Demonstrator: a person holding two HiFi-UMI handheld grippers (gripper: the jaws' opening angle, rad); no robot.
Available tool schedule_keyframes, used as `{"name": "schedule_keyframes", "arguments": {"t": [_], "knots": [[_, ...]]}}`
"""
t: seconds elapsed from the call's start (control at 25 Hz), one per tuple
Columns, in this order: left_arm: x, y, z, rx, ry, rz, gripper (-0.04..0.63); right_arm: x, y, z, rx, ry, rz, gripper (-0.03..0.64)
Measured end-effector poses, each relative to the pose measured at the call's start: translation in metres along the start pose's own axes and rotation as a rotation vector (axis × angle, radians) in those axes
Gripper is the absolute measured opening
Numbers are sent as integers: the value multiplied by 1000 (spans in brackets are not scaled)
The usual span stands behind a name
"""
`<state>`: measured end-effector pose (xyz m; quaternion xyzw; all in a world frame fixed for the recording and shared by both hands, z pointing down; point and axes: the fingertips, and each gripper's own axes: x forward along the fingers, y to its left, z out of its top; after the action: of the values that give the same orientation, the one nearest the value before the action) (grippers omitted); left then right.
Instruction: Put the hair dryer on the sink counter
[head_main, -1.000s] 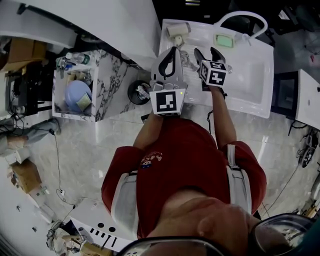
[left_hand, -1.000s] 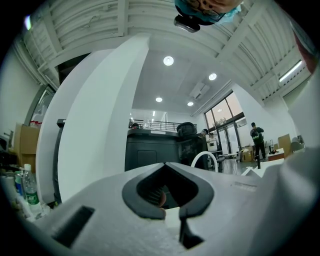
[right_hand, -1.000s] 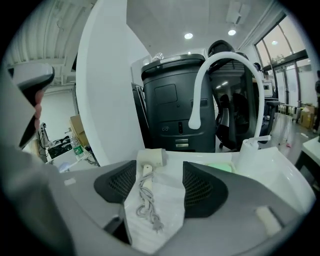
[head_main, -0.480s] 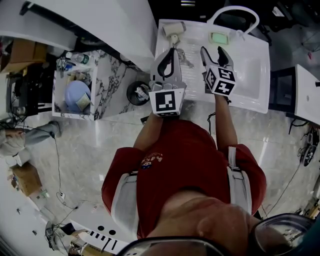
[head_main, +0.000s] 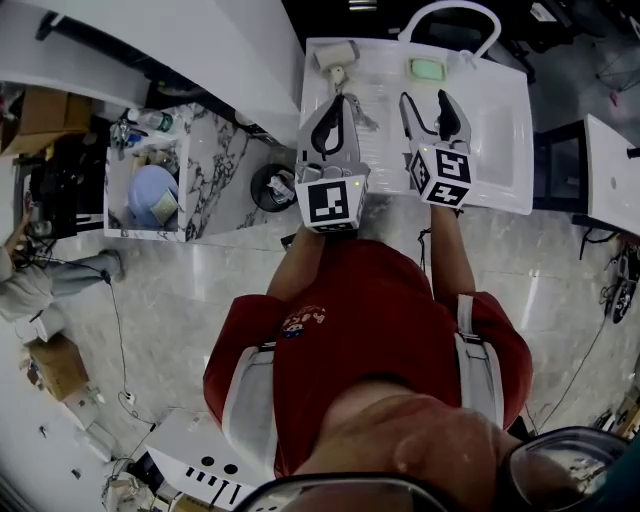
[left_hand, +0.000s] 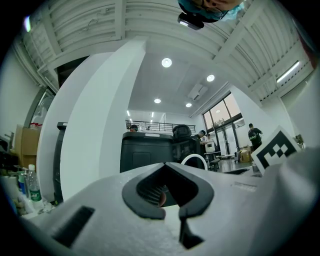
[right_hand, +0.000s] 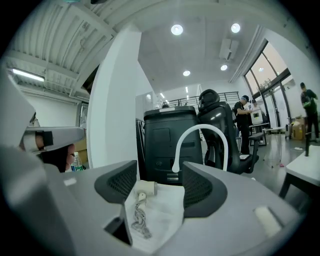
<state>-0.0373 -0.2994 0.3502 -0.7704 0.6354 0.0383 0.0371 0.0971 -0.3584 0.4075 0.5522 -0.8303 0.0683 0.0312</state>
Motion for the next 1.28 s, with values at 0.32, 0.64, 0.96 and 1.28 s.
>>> {"name": "schedule_keyframes", "arguments": {"t": [0.32,0.64,0.96,1.28], "knots": [[-6,-10,-1,2,-5,-3,2,-30,11,26,-129,-167,-18,284],[-6,-15,14,-7,-73,6,1,-46,19,38,-159,-232,-18,279],[-9,-12,9,6,-74,19,1,-67,21,58,-174,-363,-74,219],[-8,-11,14,-12,-93,20,2,-61,21,51,-195,-324,-72,173]]}}
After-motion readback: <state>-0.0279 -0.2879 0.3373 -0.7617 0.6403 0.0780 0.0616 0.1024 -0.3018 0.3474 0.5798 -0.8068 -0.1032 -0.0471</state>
